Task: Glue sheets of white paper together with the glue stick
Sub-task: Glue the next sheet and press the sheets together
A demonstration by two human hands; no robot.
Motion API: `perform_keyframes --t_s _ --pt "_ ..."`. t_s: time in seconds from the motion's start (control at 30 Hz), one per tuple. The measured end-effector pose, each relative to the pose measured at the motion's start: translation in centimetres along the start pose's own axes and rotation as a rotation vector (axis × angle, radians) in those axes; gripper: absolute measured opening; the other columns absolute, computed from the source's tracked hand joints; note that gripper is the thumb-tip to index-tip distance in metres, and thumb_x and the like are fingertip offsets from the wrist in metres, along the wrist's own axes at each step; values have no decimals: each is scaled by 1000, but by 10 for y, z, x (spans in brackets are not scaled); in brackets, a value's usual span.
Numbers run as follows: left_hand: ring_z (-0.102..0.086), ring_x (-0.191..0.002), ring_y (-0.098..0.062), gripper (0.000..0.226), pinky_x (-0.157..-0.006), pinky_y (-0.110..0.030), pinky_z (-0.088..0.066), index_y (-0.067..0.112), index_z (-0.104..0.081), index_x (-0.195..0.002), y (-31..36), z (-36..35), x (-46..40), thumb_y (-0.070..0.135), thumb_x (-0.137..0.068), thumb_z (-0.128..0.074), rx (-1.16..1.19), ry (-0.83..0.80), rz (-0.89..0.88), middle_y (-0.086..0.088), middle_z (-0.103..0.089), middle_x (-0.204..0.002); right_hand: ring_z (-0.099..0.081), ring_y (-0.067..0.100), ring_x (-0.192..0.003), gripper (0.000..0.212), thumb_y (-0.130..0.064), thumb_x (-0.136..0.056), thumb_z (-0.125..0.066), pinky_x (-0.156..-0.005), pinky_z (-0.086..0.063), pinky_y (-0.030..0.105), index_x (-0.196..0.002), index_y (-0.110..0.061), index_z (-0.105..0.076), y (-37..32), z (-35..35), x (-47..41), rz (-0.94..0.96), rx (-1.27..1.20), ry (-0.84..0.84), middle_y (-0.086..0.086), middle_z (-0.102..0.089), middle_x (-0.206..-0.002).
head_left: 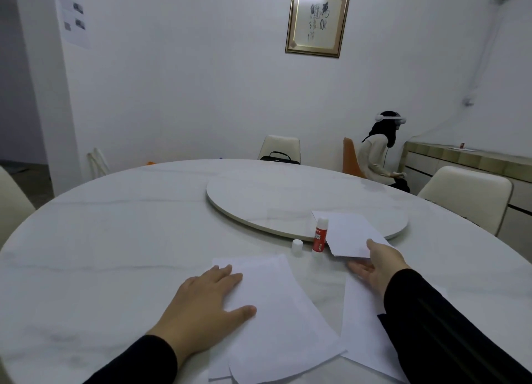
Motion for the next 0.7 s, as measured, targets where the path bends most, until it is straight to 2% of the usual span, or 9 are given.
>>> perform_keyframes --t_s 0.07,0.1,0.17,0.27,0.37,0.43,0.5,0.63,0.7 --pt "-2 -146 -5 68 -118 -28 -6 37 -20 -146 0 -2 -1 62 -86 -39 -7 -15 -3 15 -9 -158 -53 28 -69 24 -16 -93 -52 -75 -50 38 -115 -8 -47 -4 13 7 1 147 52 13 -48 -86" --pt "0 -146 -5 67 -118 -28 -5 37 -18 -147 0 -3 -1 60 -88 -37 -14 -22 -4 15 -8 -159 -50 24 -66 32 -18 -89 -56 -72 -47 37 -117 -4 -49 -11 21 9 48 230 107 10 -48 -83" --pt "3 -146 -5 64 -118 -28 -3 37 -13 -148 0 -5 -1 55 -91 -35 -22 -34 -4 14 -5 -159 -51 26 -80 52 -20 -83 -66 -75 -41 35 -126 2 -46 -27 24 17 214 385 183 12 -55 -99" --pt "4 -146 -6 57 -118 -29 -2 40 -15 -147 0 -6 -2 47 -94 -33 -15 -45 -10 15 -3 -159 -53 29 -108 71 -32 -74 -77 -86 -42 32 -132 -4 -47 -34 -17 35 425 709 78 15 -46 -133" --pt "4 -146 -6 54 -118 -30 -1 41 -15 -147 -3 -7 -4 41 -95 -31 -18 -48 -13 15 -3 -159 -51 28 -116 78 -48 -68 -78 -95 -46 36 -130 -10 -50 -24 -51 37 506 970 40 11 -37 -131" --pt "5 -146 -5 53 -118 -30 -1 40 -15 -147 -3 -7 -5 37 -96 -29 -14 -44 -14 15 -2 -159 -52 27 -113 74 -51 -68 -77 -93 -46 35 -125 -10 -54 -18 -61 35 522 981 34 7 -36 -119" --pt "5 -146 -5 53 -117 -30 -1 39 -14 -147 -3 -7 -5 36 -96 -28 -13 -41 -13 16 -3 -159 -55 26 -106 58 -48 -71 -76 -89 -46 34 -113 -11 -59 -15 -66 33 530 940 41 2 -33 -108" --pt "3 -146 -5 53 -117 -30 0 39 -15 -147 -2 -7 -6 36 -96 -28 -16 -33 -8 16 -4 -159 -59 26 -90 25 -34 -76 -75 -87 -49 36 -79 -15 -59 -20 -68 31 583 888 73 4 -39 -106" --pt "1 -146 -6 53 -117 -30 -1 38 -17 -147 -2 -6 -7 36 -96 -30 -14 -35 -8 15 -6 -159 -57 23 -86 22 -31 -78 -73 -83 -48 33 -81 -12 -62 -27 -69 37 646 810 76 5 -45 -107"
Point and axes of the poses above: each hand's wrist, its own x-axis away from the middle knuckle, its own z-axis out of the back of the hand, y = z × x, the point moved 9 cm from there along -x, towards the middle knuckle
